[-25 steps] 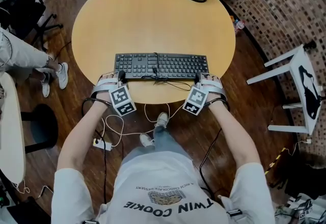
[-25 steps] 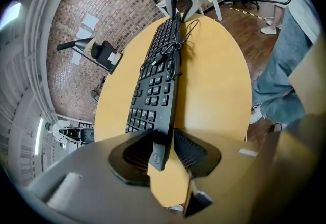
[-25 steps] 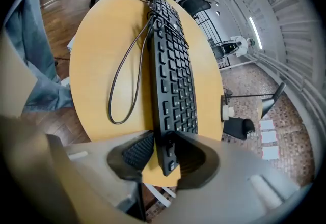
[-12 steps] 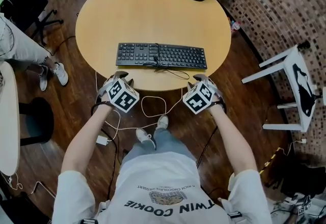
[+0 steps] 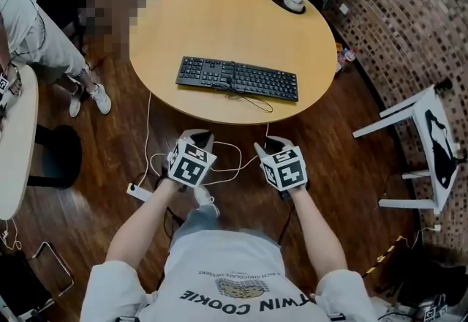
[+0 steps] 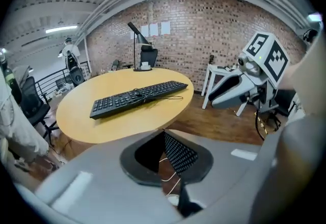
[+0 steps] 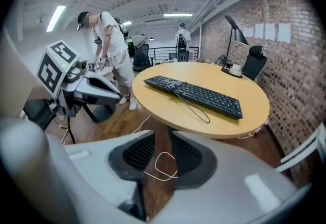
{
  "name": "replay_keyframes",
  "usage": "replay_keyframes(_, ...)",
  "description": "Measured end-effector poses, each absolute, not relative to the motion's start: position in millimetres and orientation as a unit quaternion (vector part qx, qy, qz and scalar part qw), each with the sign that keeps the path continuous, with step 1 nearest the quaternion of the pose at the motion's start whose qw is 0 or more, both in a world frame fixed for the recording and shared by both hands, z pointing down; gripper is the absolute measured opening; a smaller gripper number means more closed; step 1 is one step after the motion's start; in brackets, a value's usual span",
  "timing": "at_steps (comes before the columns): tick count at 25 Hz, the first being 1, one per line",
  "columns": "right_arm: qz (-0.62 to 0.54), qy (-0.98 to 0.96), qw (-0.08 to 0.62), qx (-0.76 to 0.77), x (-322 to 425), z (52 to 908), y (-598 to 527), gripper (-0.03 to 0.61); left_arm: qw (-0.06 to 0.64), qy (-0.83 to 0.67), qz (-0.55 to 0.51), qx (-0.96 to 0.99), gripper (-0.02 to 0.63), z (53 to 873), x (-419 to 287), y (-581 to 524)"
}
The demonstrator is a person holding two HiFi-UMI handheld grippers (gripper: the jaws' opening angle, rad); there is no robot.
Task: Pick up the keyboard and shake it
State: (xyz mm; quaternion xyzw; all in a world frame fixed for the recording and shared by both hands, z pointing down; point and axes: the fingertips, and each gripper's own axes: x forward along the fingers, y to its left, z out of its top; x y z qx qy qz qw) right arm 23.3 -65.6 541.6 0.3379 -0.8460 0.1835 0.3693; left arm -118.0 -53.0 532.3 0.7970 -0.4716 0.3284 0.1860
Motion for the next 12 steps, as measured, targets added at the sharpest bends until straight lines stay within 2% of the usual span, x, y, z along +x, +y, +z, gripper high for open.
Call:
replay_keyframes(5, 0.235, -0.863, 0.288, 0.343, 56, 522, -9, 0.074, 0.224, -0.498, 0.267, 0.794, 0.008, 512, -67, -5)
replay_keyframes(12, 0.237, -0.88, 0.236, 0.337, 120, 503, 80, 0.052, 0.225, -0.526, 0.224, 0.789, 0.008, 493, 32, 75)
